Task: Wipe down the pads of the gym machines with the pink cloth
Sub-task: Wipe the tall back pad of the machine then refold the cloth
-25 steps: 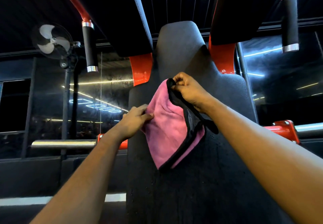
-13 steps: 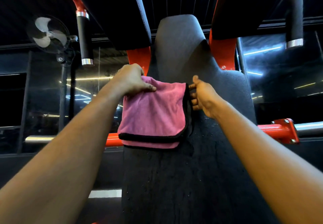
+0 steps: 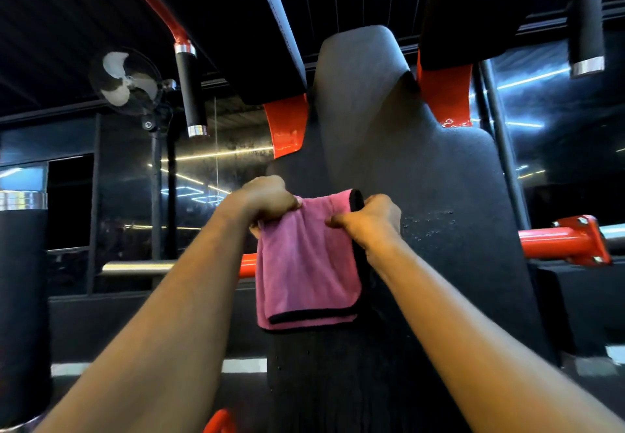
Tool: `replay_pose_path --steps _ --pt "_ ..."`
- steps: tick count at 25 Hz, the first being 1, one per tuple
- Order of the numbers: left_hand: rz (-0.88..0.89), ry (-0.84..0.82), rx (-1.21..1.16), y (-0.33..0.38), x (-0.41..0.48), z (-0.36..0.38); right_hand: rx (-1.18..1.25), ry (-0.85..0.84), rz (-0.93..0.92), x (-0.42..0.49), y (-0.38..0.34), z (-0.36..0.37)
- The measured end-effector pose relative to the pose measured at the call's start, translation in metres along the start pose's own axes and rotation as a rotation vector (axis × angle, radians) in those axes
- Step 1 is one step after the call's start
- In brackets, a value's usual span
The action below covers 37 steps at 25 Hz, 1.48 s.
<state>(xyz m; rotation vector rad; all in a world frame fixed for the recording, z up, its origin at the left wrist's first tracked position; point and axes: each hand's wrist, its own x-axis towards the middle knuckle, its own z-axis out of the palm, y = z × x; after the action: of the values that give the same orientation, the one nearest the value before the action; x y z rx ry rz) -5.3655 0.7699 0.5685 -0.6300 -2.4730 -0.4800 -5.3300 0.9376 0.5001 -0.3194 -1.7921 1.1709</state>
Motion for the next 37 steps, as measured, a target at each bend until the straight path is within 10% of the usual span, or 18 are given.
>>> replay_pose_path --steps 7,12,17,23,30,37 --pt "0.005 0.037 -0.102 0.052 0.004 -0.009 0.519 -0.204 -0.380 -0.073 0.040 0.023" --pt "0.247 0.075 -0.162 0.054 0.015 -0.022 0.010 -0.157 -0.645 -0.079 0.044 0.025" --pt "0.295 0.482 -0.450 0.030 0.045 -0.010 -0.423 0.339 -0.829 -0.019 0.022 0.035" --pt "0.183 0.548 -0.458 -0.026 0.061 0.091 -0.882 0.190 -1.039 0.043 0.049 0.061" --pt "0.169 0.579 -0.369 -0.028 0.068 0.131 -1.016 0.377 -1.018 0.069 0.076 -0.005" --pt "0.212 0.547 -0.248 -0.035 0.061 0.145 -0.931 0.594 -0.548 0.088 0.092 -0.099"
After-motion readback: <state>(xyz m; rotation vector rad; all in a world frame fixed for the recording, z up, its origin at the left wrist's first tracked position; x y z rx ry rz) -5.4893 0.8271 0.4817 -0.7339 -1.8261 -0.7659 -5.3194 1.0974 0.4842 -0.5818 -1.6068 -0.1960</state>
